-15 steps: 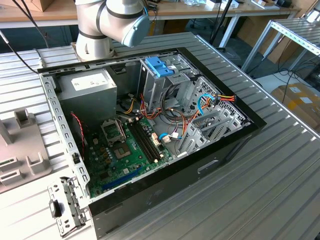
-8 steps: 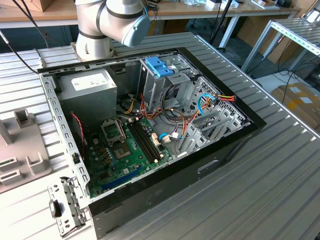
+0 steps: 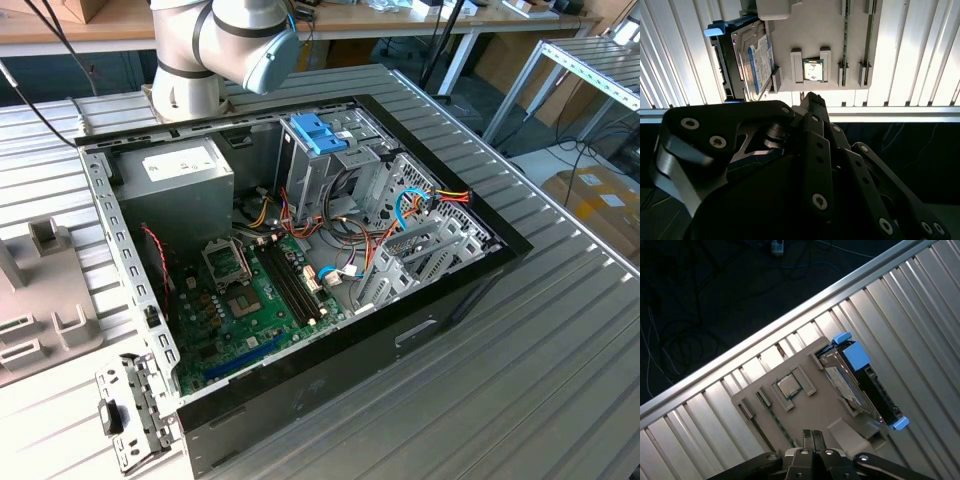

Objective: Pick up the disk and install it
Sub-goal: 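Pick up the disk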

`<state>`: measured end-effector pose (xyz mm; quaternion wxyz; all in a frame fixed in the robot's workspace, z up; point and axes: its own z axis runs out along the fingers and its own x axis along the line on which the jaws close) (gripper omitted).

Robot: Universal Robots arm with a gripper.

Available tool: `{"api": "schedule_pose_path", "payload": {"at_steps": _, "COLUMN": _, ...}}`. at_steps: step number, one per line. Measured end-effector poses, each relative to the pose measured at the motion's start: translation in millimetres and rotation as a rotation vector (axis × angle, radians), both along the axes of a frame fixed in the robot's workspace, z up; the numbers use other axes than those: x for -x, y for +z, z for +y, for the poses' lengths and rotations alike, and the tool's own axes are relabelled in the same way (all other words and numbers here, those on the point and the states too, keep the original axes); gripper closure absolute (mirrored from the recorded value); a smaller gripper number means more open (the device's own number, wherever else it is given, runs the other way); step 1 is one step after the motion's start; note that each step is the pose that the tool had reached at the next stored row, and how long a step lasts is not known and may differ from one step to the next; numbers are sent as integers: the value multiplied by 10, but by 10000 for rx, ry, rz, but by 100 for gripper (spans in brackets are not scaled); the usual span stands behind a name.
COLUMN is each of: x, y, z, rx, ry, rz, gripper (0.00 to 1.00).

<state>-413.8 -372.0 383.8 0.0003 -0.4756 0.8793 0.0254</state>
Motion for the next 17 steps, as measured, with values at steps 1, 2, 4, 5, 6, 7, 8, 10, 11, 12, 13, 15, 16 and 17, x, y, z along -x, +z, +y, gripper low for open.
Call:
{"api": "schedule_pose_path", "payload": {"at_steps": 1, "x": 0, "y": 0, "z": 0, "rx": 0, "ry": 27, "rz": 0, "gripper": 89}}
{"api": "schedule_pose_path", "payload": {"at_steps": 2, "x": 0, "y": 0, "z": 0, "rx": 0, "ry": 50, "rz": 1, "gripper": 89}}
{"api": "schedule_pose_path", "payload": {"at_steps": 4, "x": 0, "y": 0, "z": 0, "rx": 0, "ry": 103, "rz": 0, "gripper": 89}}
{"api": "schedule_pose_path", "payload": {"at_steps": 5, "x": 0, "y": 0, "z": 0, "rx": 0, "ry": 136, "rz": 0, "gripper": 89}}
{"api": "schedule_pose_path", "payload": {"at_steps": 6, "x": 0, "y": 0, "z": 0, "rx": 0, "ry": 159, "rz": 0, "gripper": 89}}
{"api": "schedule_pose_path", "payload": {"at_steps": 7, "x": 0, "y": 0, "z": 0, "rx": 0, "ry": 189, "rz": 0, "gripper": 89}}
{"api": "schedule_pose_path", "payload": {"at_steps": 8, "x": 0, "y": -1, "z": 0, "rx": 0, "ry": 214, "rz": 0, "gripper": 89}}
{"api": "schedule_pose_path", "payload": {"at_steps": 10, "x": 0, "y": -1, "z": 0, "rx": 0, "ry": 263, "rz": 0, "gripper": 89}}
{"api": "schedule_pose_path", "payload": {"at_steps": 11, "x": 0, "y": -1, "z": 0, "rx": 0, "ry": 286, "rz": 0, "gripper": 89}}
{"api": "schedule_pose_path", "payload": {"at_steps": 12, "x": 0, "y": -1, "z": 0, "rx": 0, "ry": 309, "rz": 1, "gripper": 89}}
{"api": "schedule_pose_path", "payload": {"at_steps": 13, "x": 0, "y": -1, "z": 0, "rx": 0, "ry": 341, "rz": 1, "gripper": 89}}
{"api": "schedule_pose_path", "payload": {"at_steps": 15, "x": 0, "y": -1, "z": 0, "rx": 0, "ry": 393, "rz": 1, "gripper": 89}}
{"api": "schedule_pose_path", "payload": {"at_steps": 16, "x": 0, "y": -1, "z": 0, "rx": 0, "ry": 416, "rz": 0, "gripper": 89}}
{"api": "schedule_pose_path", "payload": {"at_steps": 17, "x": 0, "y": -1, "z": 0, "rx": 0, "ry": 442, "rz": 0, "gripper": 89}}
